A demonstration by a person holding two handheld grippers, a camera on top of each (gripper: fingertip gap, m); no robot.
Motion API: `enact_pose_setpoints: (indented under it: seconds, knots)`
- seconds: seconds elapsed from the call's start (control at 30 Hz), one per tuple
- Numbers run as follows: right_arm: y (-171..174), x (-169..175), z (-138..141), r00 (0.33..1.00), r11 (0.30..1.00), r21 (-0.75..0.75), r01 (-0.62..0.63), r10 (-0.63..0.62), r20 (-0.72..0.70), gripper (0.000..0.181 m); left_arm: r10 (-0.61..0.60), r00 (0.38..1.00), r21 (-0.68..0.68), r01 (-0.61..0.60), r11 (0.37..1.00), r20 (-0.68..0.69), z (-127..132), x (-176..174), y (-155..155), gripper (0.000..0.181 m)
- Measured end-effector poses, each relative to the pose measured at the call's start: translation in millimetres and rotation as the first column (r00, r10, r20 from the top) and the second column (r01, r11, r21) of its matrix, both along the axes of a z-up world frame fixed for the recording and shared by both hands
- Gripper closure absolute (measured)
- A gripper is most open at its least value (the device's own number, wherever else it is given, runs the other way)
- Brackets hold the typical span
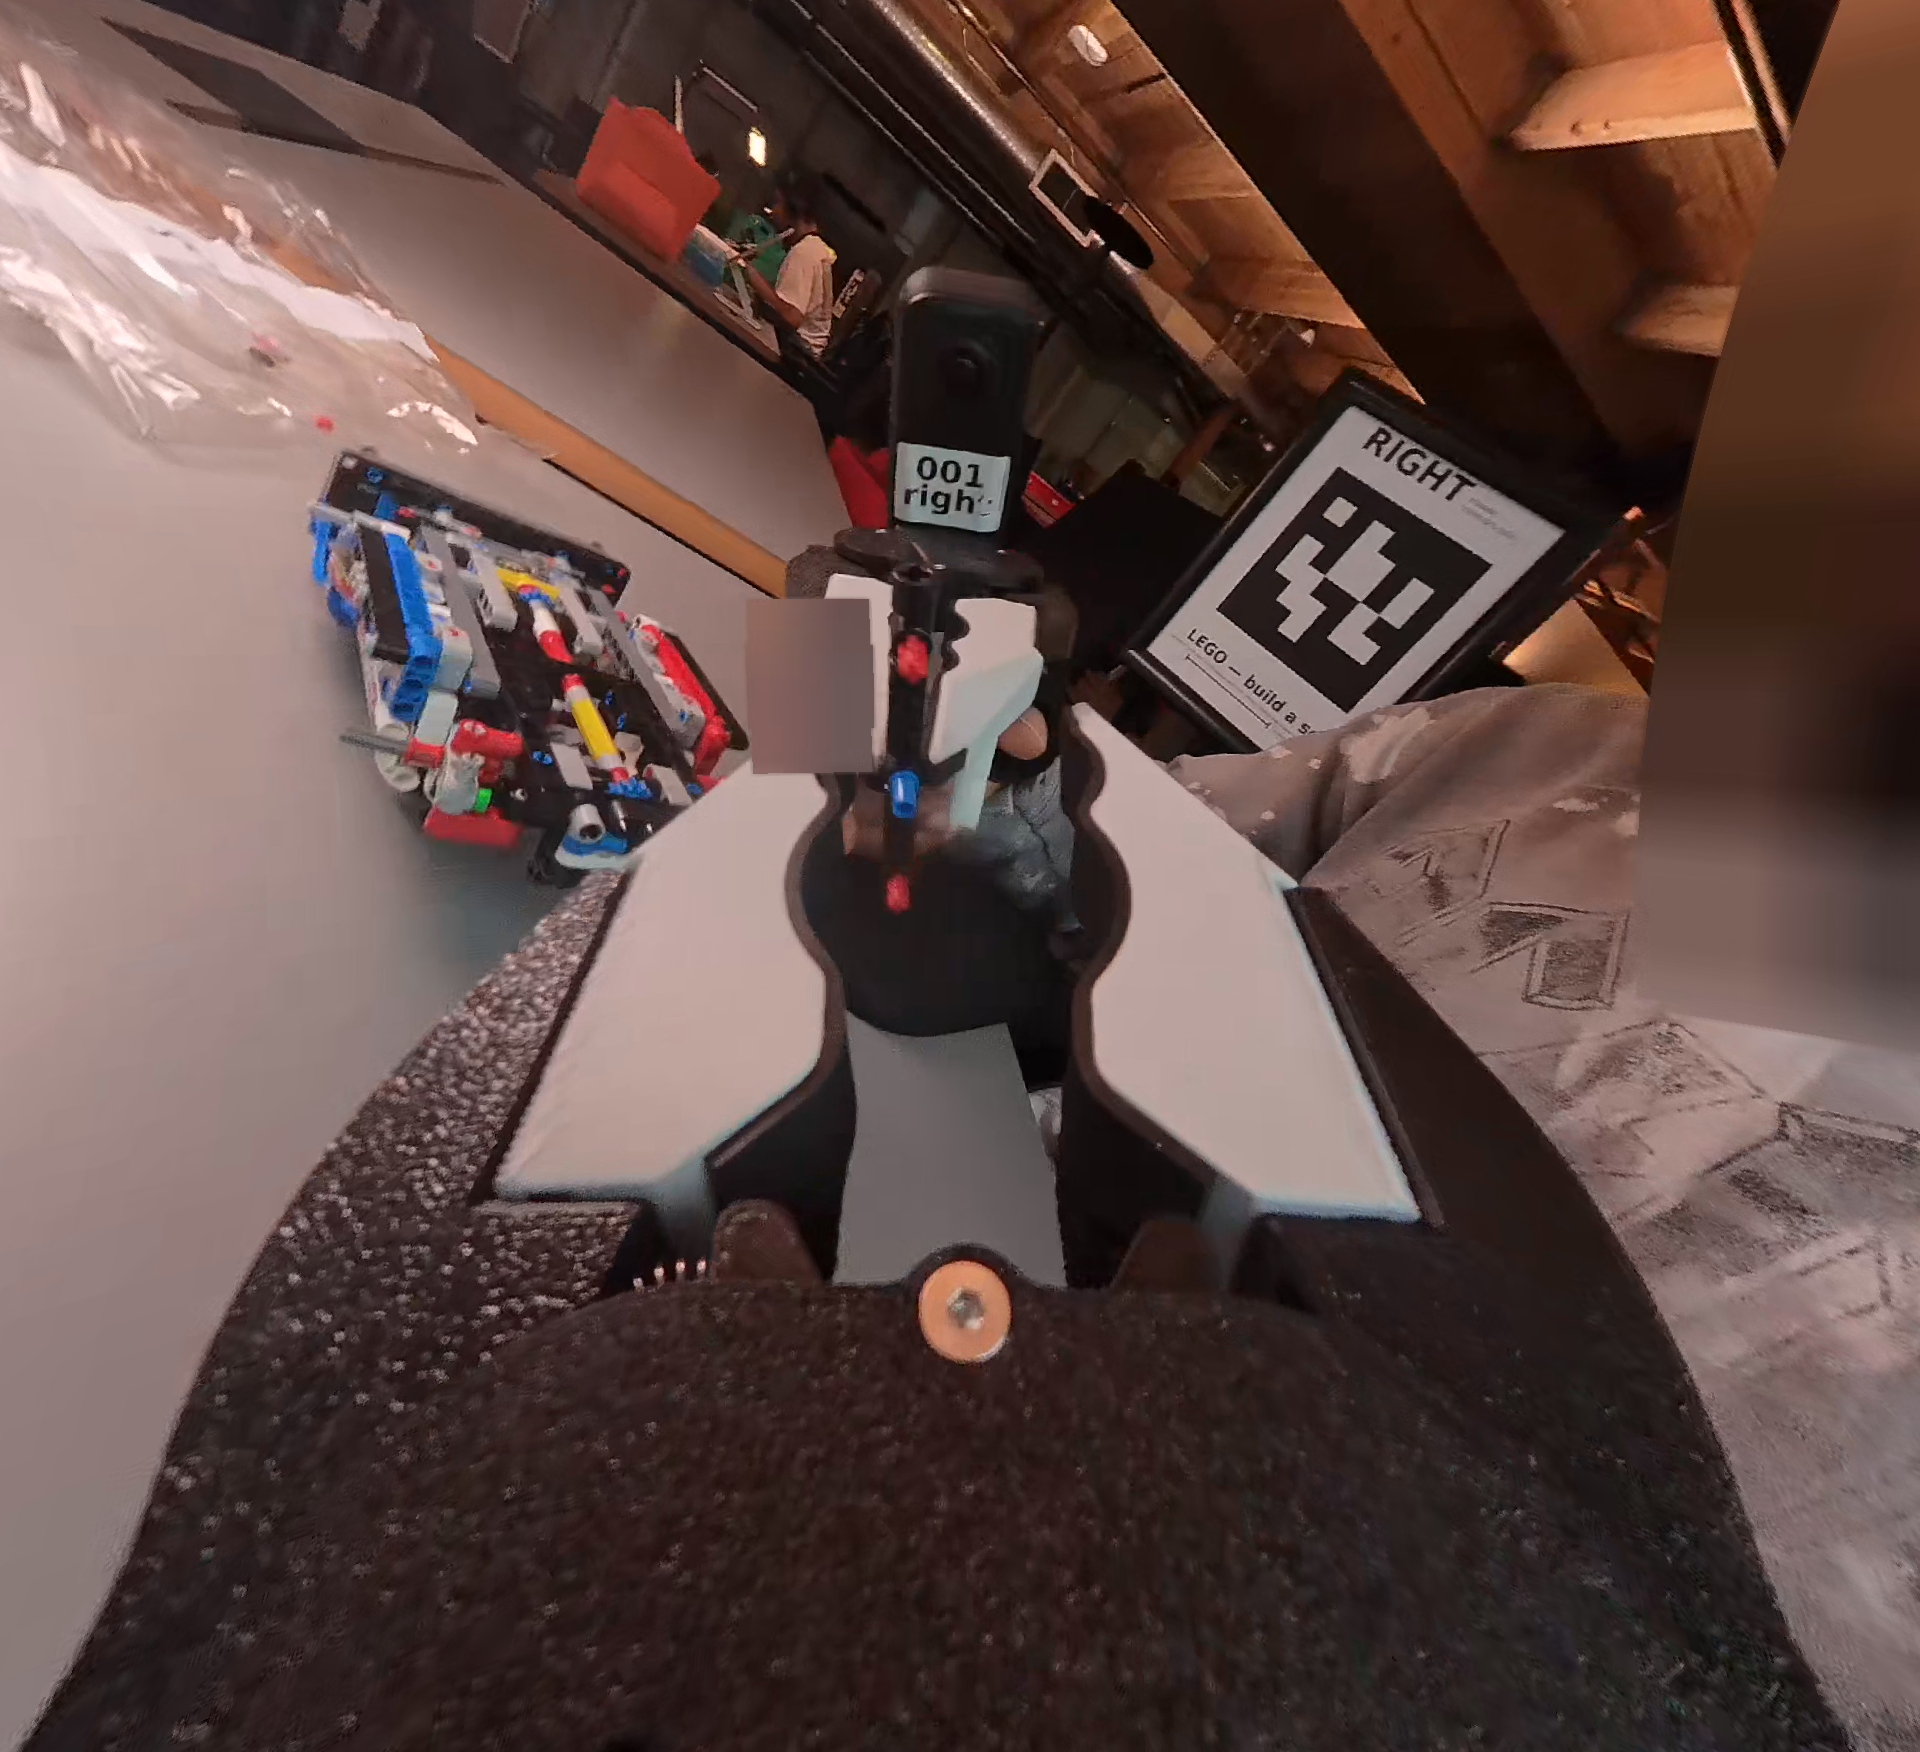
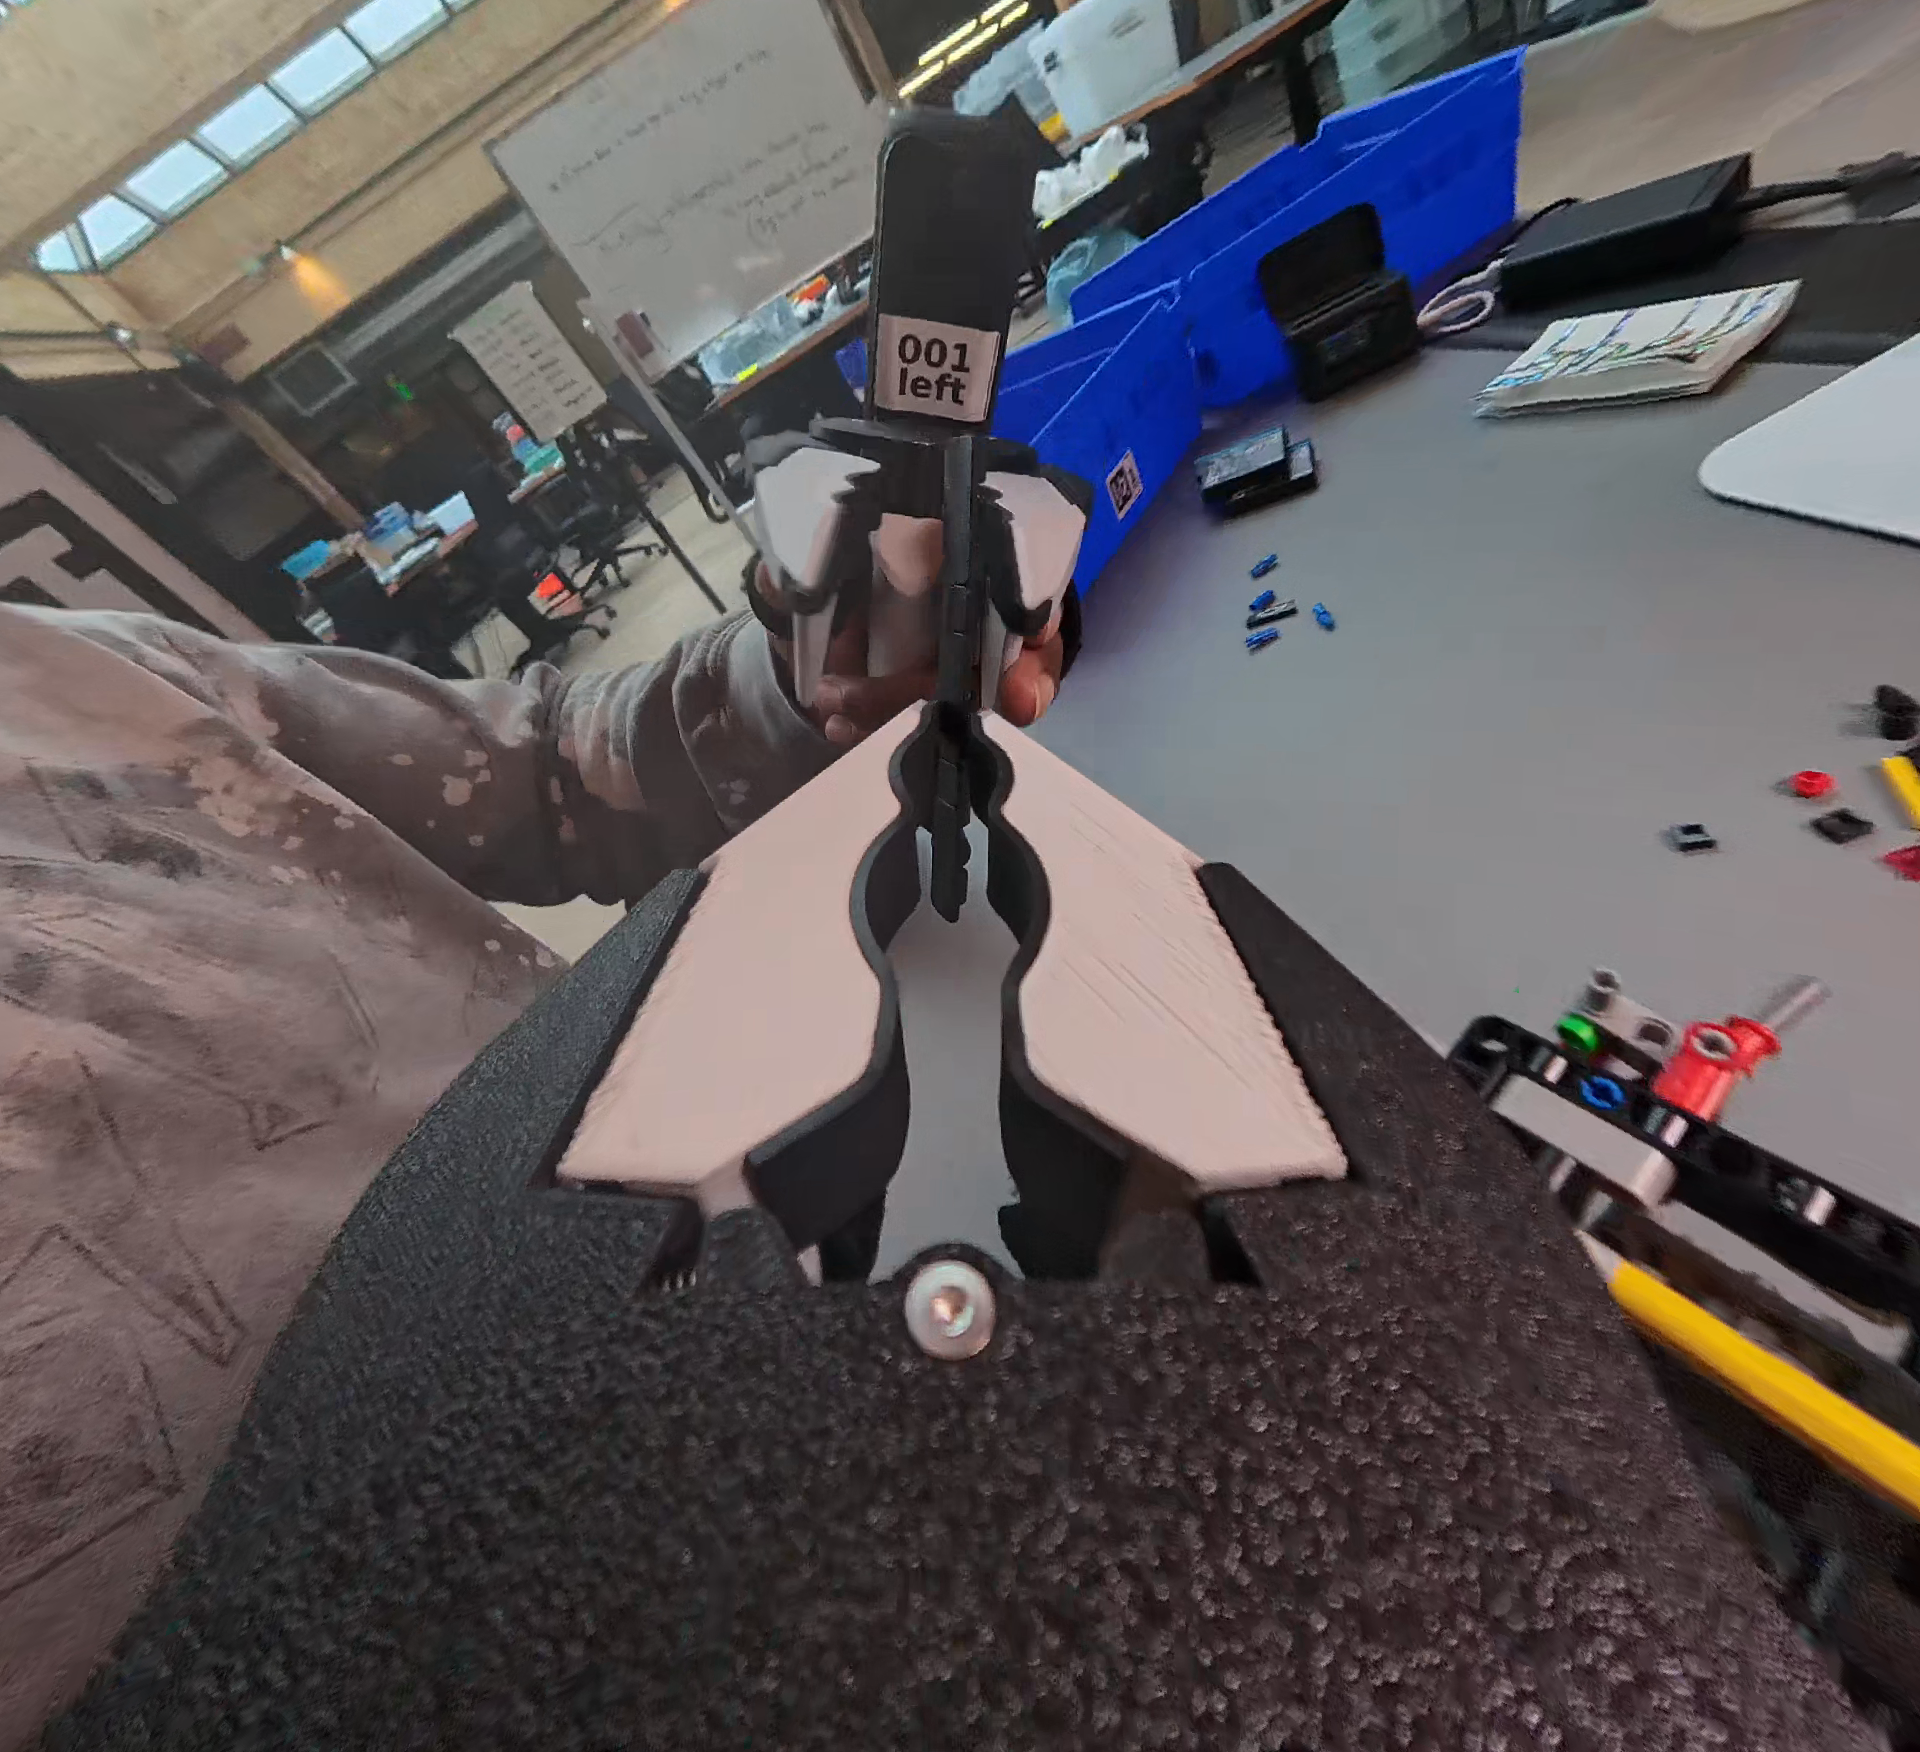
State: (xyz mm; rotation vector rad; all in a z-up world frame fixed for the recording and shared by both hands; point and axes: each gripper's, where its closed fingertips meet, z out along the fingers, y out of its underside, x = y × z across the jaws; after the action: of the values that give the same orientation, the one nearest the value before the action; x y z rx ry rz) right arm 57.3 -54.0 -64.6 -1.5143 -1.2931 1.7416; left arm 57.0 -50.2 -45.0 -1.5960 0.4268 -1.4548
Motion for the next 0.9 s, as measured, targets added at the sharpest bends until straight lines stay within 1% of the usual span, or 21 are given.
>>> enact_pose_setpoints:
  seconds: [0.07,0.1,0.13,0.17,0.2,0.23,0.27,0.3,0.33,0.4,0.47,0.5,0.53,0.57,0.6,0.67,0.7,0.77,0.9]
  knots:
    - [-13.0,-10.6,-6.5,0.999,0.999,0.037,-0.035,0.034,0.034,0.177,0.036,0.999,-0.039,-0.037,0.999,-0.028,-15.4,-1.8,-4.7,0.166]
    - [-15.4,-13.9,-10.6,0.998,0.997,0.075,-0.033,0.028,0.060,0.176,0.059,0.998,-0.043,-0.060,0.997,-0.027,-20.0,-5.0,-6.0,0.176]
    - [-13.5,-15.0,-14.3,0.996,0.990,0.143,-0.017,0.005,0.085,0.176,0.080,0.997,-0.062,-0.081,0.995,-0.024,-24.7,-9.4,-6.9,0.177]
    - [-10.4,-11.4,-16.7,0.994,0.972,0.235,-0.017,-0.009,0.110,0.166,0.099,0.995,-0.091,-0.101,0.991,-0.022,-29.8,-14.7,-7.5,0.177]
    - [-3.3,-2.7,-20.5,0.987,0.936,0.350,-0.032,-0.025,0.158,0.143,0.125,0.992,-0.117,-0.126,0.985,-0.018,-33.9,-21.8,-7.4,0.177]
    - [12.5,11.4,-28.1,0.970,0.866,0.496,-0.057,-0.069,0.233,0.126,0.154,0.988,-0.134,-0.155,0.979,-0.020,-38.1,-29.9,-7.2,0.177]
    - [34.7,29.7,-35.4,0.944,0.759,0.644,-0.096,-0.137,0.301,0.116,0.188,0.982,-0.144,-0.191,0.971,-0.034,-43.3,-39.0,-6.1,0.177]
    - [55.2,51.2,-41.2,0.911,0.649,0.742,-0.165,-0.188,0.367,0.115,0.221,0.974,-0.151,-0.225,0.963,-0.040,-47.8,-47.9,-4.5,0.177]
    - [72.1,74.3,-48.9,0.864,0.572,0.779,-0.258,-0.224,0.450,0.114,0.250,0.968,-0.163,-0.251,0.954,-0.026,-50.3,-56.4,-2.6,0.177]
    - [97.1,113.7,-65.9,0.769,0.463,0.780,-0.421,-0.275,0.578,0.115,0.299,0.954,-0.209,-0.287,0.935,0.027,-53.1,-70.6,3.1,0.177]
    - [111.2,137.8,-87.1,0.696,0.362,0.755,-0.547,-0.306,0.650,0.119,0.338,0.939,-0.255,-0.313,0.915,0.060,-57.0,-80.3,9.1,0.177]
    - [119.7,143.7,-97.4,0.674,0.305,0.752,-0.584,-0.335,0.659,0.123,0.351,0.935,-0.265,-0.324,0.908,0.059,-59.6,-83.2,10.9,0.177]
    - [129.3,145.7,-106.3,0.663,0.256,0.757,-0.601,-0.369,0.652,0.131,0.359,0.932,-0.271,-0.332,0.903,0.053,-62.1,-84.8,11.7,0.177]
    - [136.6,140.5,-109.5,0.690,0.205,0.789,-0.580,-0.392,0.609,0.144,0.360,0.931,-0.274,-0.334,0.902,0.050,-63.5,-85.1,11.7,0.177]
    - [137.0,134.7,-108.3,0.724,0.177,0.813,-0.555,-0.379,0.576,0.145,0.359,0.932,-0.275,-0.332,0.902,0.051,-63.7,-84.5,11.2,0.177]
    - [134.9,131.3,-108.0,0.721,0.241,0.813,-0.530,-0.377,0.582,0.146,0.363,0.931,-0.269,-0.338,0.902,0.046,-63.7,-84.2,11.2,0.177]
    - [136.4,134.1,-108.2,0.695,0.261,0.800,-0.540,-0.397,0.599,0.147,0.368,0.929,-0.267,-0.345,0.900,0.040,-64.3,-84.8,11.5,0.177]
    - [143.7,146.8,-107.0,0.623,0.301,0.768,-0.566,-0.453,0.637,0.147,0.385,0.922,-0.268,-0.361,0.893,0.038,-65.7,-87.7,12.7,0.177]
    - [178.3,195.1,-107.6,0.475,0.331,0.737,-0.590,-0.596,0.648,0.148,0.426,0.904,-0.283,-0.401,0.872,0.033,-70.5,-94.9,16.0,0.176]
